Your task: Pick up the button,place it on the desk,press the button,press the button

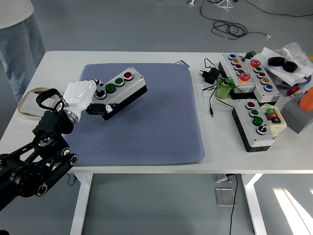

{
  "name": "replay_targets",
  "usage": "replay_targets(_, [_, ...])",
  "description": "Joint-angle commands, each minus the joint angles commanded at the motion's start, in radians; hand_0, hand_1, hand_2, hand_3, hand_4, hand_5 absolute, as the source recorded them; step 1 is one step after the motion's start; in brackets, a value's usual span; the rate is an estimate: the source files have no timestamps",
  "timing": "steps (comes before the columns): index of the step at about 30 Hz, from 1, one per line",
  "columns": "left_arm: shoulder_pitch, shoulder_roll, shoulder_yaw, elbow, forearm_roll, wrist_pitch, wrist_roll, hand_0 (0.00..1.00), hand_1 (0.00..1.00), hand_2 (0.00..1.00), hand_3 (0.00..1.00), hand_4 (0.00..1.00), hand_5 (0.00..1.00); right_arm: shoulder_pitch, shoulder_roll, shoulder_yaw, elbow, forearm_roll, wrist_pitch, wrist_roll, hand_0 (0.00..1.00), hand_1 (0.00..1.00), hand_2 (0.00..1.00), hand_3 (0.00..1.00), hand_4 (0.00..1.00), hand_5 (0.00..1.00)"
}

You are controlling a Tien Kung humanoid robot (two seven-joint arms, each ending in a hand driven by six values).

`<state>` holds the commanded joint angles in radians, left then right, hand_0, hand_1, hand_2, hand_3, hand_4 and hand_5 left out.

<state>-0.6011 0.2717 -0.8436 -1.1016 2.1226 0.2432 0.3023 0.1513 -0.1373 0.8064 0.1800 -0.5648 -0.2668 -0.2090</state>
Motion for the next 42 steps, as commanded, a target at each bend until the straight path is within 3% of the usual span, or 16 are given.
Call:
replay_targets(9, [-0.043, 0.04, 0.029, 0.037, -0.039, -0.043, -0.242, 0.194, 0.242, 0.178, 0.353, 0.558, 0.002, 0.002, 0.001, -0.003, 0.0, 0.007, 0.0, 0.001, 0.787, 0.797, 0.817, 0.751, 0.412, 0.479])
replay_targets(13, [-0.076, 0.062, 0.063, 0.066, -0.022, -0.06, -0.358, 0.194, 0.242, 0.178, 0.353, 0.558, 0.002, 0.004, 0.001, -0.006, 0.0, 0.013, 0.0, 0.002, 0.787, 0.797, 0.817, 0.751, 0.412, 0.479])
replay_targets(15, [-0.088, 0.067, 0.078, 0.072, -0.002, -0.055, -0.39, 0.191, 0.239, 0.175, 0.347, 0.559, 0.002, 0.005, 0.001, -0.007, 0.0, 0.014, 0.001, 0.002, 0.787, 0.797, 0.817, 0.751, 0.412, 0.479])
replay_targets(26, [-0.126, 0.074, 0.135, 0.106, 0.094, -0.076, -0.436, 0.215, 0.252, 0.182, 0.351, 0.541, 0.002, 0.008, 0.002, -0.004, 0.0, 0.013, 0.0, 0.001, 0.787, 0.797, 0.817, 0.751, 0.412, 0.479])
replay_targets(34, [-0.152, 0.075, 0.159, 0.145, 0.061, -0.079, -0.489, 0.231, 0.26, 0.188, 0.352, 0.54, 0.002, 0.011, 0.003, -0.008, 0.0, 0.018, 0.0, 0.003, 0.787, 0.797, 0.817, 0.751, 0.412, 0.479])
replay_targets(42, [-0.155, 0.077, 0.157, 0.162, 0.056, -0.083, -0.5, 0.245, 0.303, 0.229, 0.363, 0.552, 0.002, 0.01, 0.002, -0.008, 0.0, 0.017, 0.001, 0.002, 0.787, 0.797, 0.817, 0.751, 0.412, 0.479])
